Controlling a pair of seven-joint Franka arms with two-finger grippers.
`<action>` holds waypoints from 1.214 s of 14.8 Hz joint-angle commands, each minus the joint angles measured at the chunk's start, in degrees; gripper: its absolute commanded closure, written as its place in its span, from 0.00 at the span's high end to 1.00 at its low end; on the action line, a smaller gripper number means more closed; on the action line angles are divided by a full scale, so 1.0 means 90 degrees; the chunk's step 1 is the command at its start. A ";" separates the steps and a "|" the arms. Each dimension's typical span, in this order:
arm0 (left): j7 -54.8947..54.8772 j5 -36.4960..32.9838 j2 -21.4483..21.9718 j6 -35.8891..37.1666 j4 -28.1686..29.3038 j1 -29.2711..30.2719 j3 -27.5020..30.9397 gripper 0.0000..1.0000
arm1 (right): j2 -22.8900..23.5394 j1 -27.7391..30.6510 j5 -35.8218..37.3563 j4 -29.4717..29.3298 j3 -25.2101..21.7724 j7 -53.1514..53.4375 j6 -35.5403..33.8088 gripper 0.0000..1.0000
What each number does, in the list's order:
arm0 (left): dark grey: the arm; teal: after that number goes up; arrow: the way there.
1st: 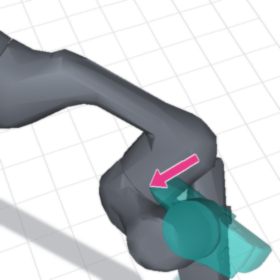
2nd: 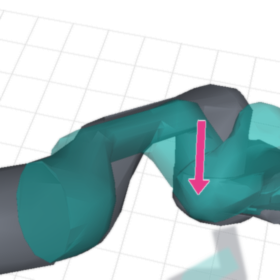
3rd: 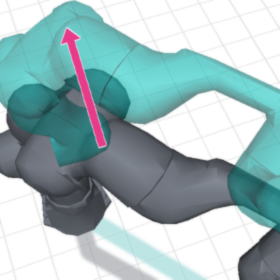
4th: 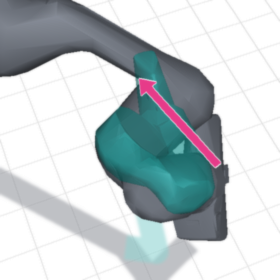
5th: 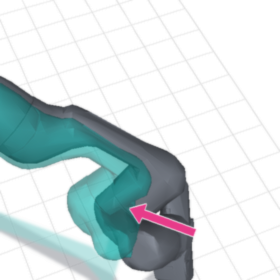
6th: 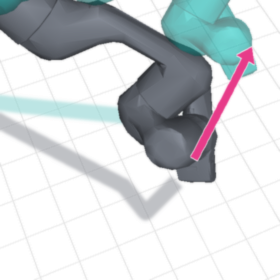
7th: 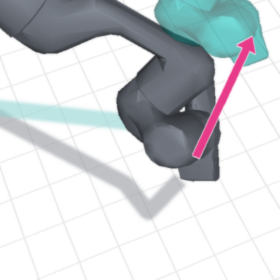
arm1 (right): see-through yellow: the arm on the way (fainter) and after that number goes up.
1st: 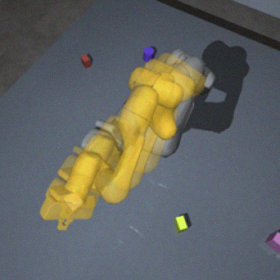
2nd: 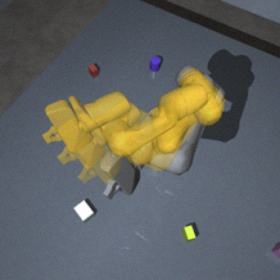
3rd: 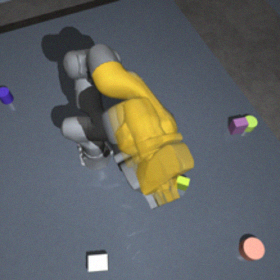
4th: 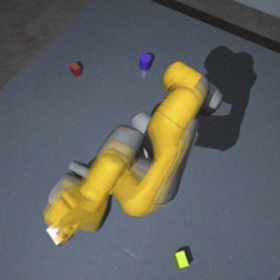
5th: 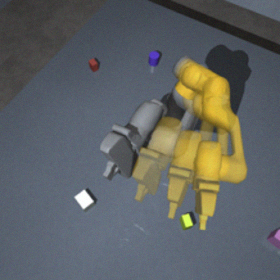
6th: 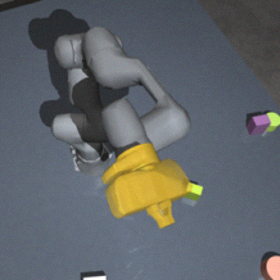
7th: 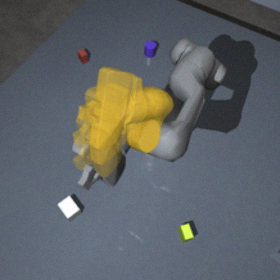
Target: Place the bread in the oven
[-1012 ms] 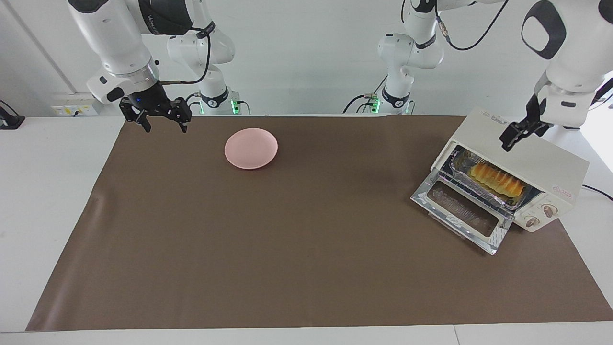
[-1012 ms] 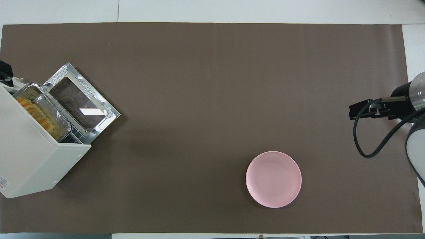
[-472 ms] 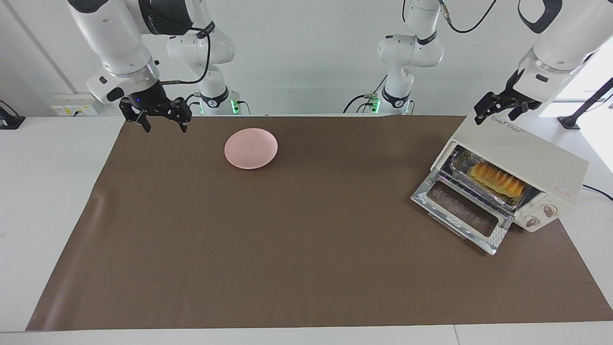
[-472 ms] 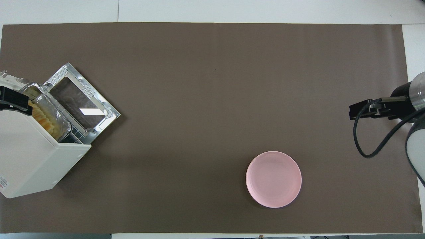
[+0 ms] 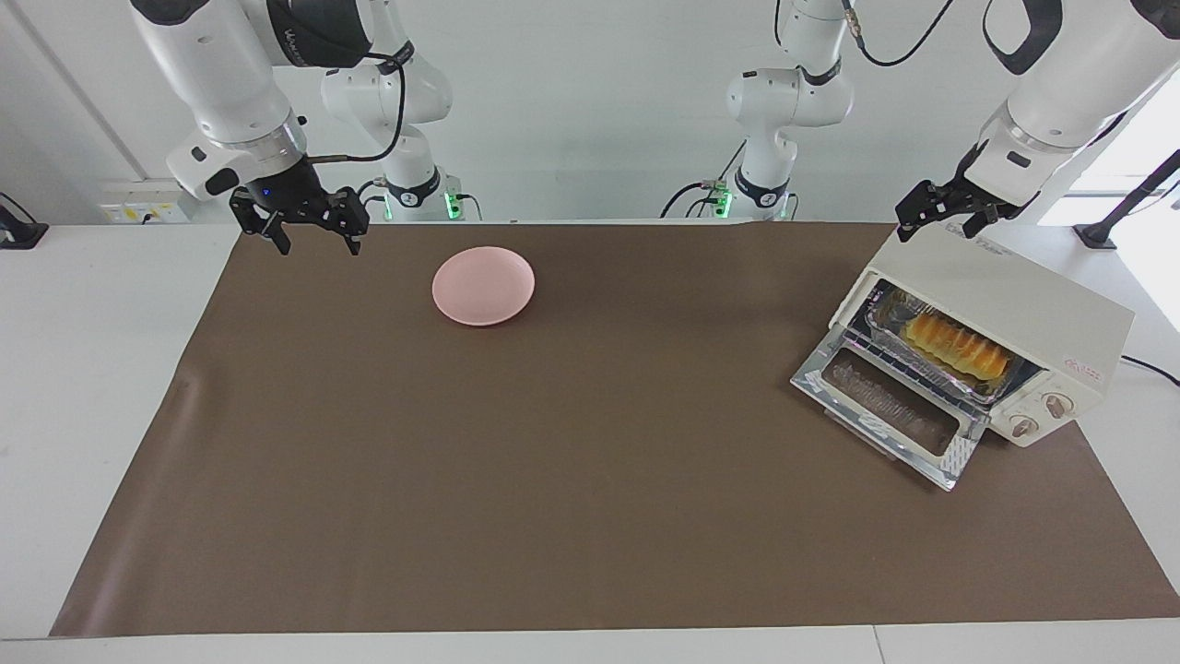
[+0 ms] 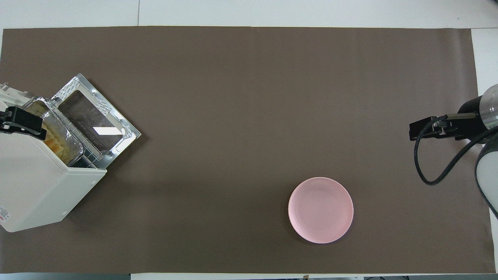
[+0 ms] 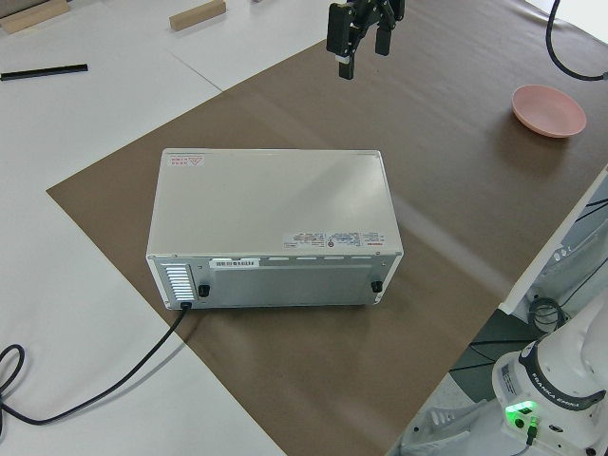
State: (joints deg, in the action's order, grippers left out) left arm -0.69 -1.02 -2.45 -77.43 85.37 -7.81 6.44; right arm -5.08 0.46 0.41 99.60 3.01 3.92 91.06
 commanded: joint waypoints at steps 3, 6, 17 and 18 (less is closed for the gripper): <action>-0.0031 0.0094 0.0214 -0.0029 0.0202 0.0018 -0.0129 1.00 | -0.0021 0.0125 0.0003 -0.0031 0.0075 -0.0182 -0.0098 1.00; -0.0050 0.0026 0.0204 -0.0039 0.0163 -0.0031 -0.0120 1.00 | -0.0021 0.0125 0.0003 -0.0031 0.0075 -0.0182 -0.0098 1.00; -0.0099 0.0026 0.0517 -0.0870 0.0905 -0.0021 -0.0081 1.00 | -0.0021 0.0125 0.0003 -0.0031 0.0075 -0.0172 -0.0098 1.00; -0.0089 0.0026 0.0497 -0.0859 0.0866 -0.0040 -0.0081 1.00 | -0.0021 0.0125 0.0003 -0.0031 0.0075 -0.0182 -0.0098 1.00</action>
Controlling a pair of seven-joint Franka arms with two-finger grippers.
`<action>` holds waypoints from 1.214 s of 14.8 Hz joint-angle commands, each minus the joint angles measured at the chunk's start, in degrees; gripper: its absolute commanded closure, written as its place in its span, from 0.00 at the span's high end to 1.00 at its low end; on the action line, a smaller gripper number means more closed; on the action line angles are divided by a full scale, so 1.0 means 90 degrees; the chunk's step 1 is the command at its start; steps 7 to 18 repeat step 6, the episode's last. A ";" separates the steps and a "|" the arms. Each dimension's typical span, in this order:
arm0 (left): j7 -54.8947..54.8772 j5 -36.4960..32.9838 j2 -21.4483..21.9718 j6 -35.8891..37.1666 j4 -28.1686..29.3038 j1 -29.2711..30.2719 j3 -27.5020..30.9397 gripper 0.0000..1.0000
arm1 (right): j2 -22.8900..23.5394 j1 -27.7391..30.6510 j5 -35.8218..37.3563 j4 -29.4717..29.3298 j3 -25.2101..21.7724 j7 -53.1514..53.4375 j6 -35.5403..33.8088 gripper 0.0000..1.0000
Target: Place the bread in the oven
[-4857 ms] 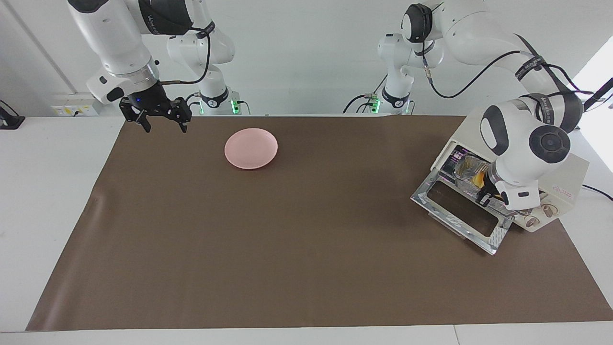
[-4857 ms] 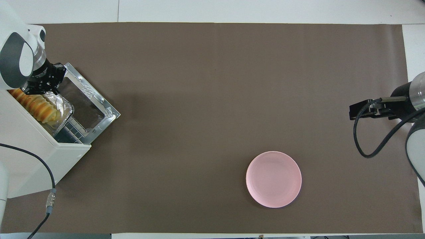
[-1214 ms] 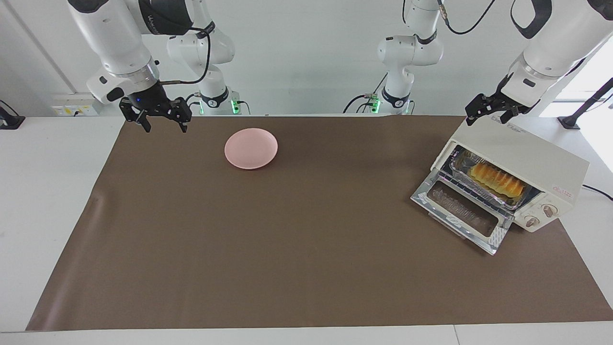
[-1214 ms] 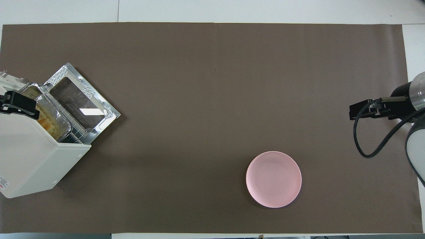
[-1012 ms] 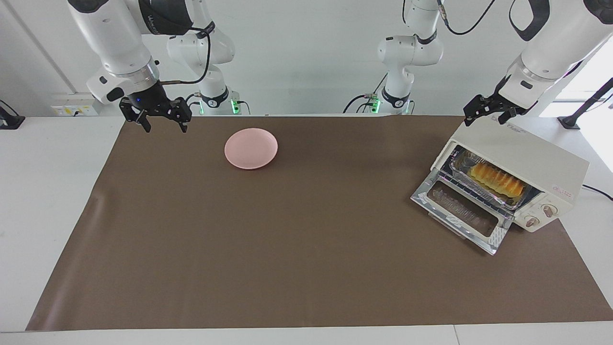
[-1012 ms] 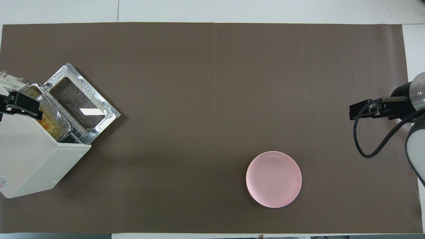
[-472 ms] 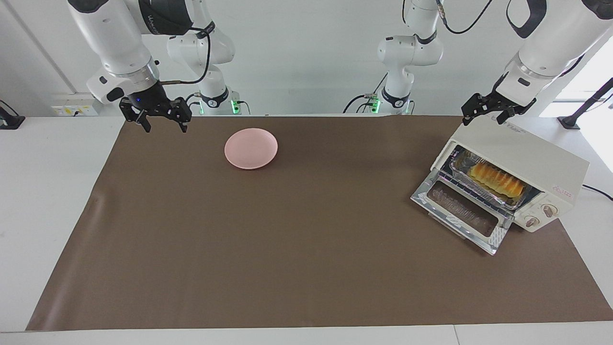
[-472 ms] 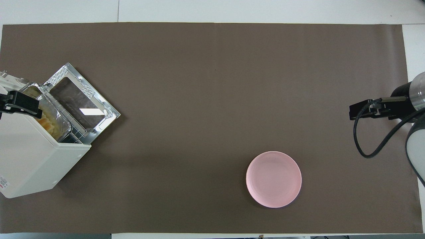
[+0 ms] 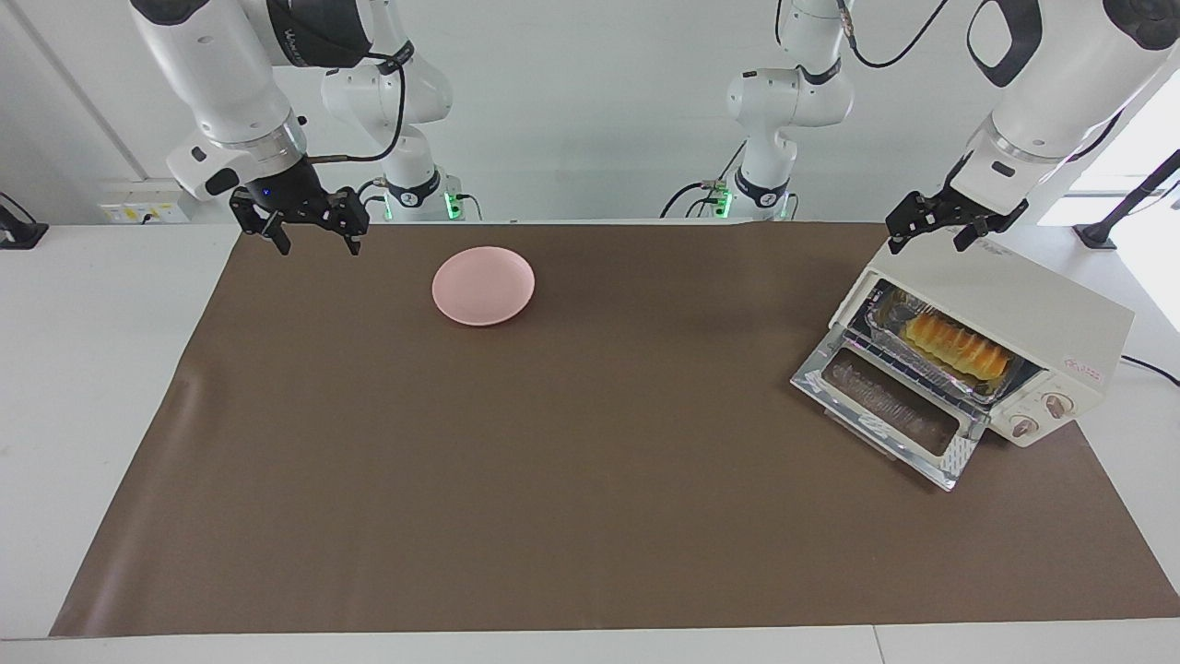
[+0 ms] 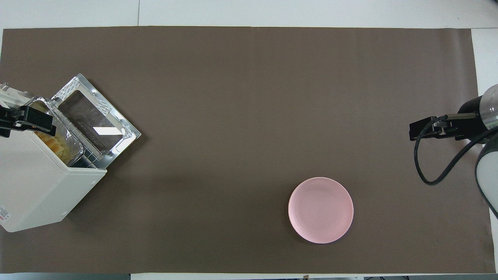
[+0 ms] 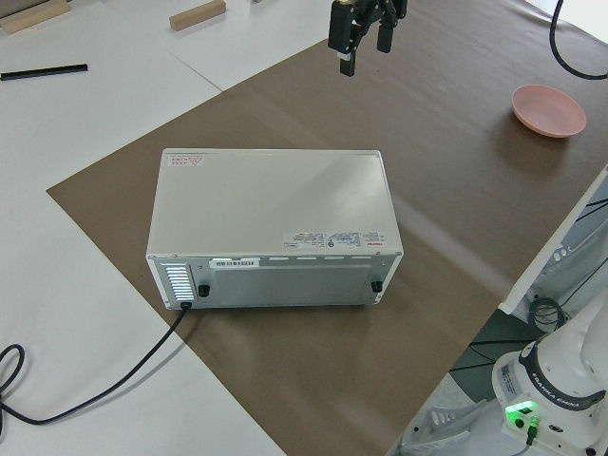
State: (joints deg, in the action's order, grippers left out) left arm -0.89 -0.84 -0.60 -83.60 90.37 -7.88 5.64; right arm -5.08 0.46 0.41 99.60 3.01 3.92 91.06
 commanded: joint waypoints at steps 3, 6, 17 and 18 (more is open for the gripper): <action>-0.0077 0.0034 0.0243 -0.0067 0.0193 -0.0033 -0.0011 1.00 | -0.0021 0.0115 -0.0007 -0.0031 0.0075 -0.0182 -0.0098 1.00; -0.0077 0.0064 0.0243 -0.0067 0.0183 -0.0023 -0.0011 1.00 | -0.0021 0.0125 -0.0007 -0.0031 0.0075 -0.0172 -0.0098 1.00; -0.0077 0.0064 0.0243 -0.0067 0.0183 -0.0023 -0.0011 1.00 | -0.0021 0.0125 -0.0007 -0.0031 0.0075 -0.0172 -0.0098 1.00; -0.0077 0.0064 0.0243 -0.0067 0.0183 -0.0023 -0.0011 1.00 | -0.0021 0.0125 -0.0007 -0.0031 0.0075 -0.0172 -0.0098 1.00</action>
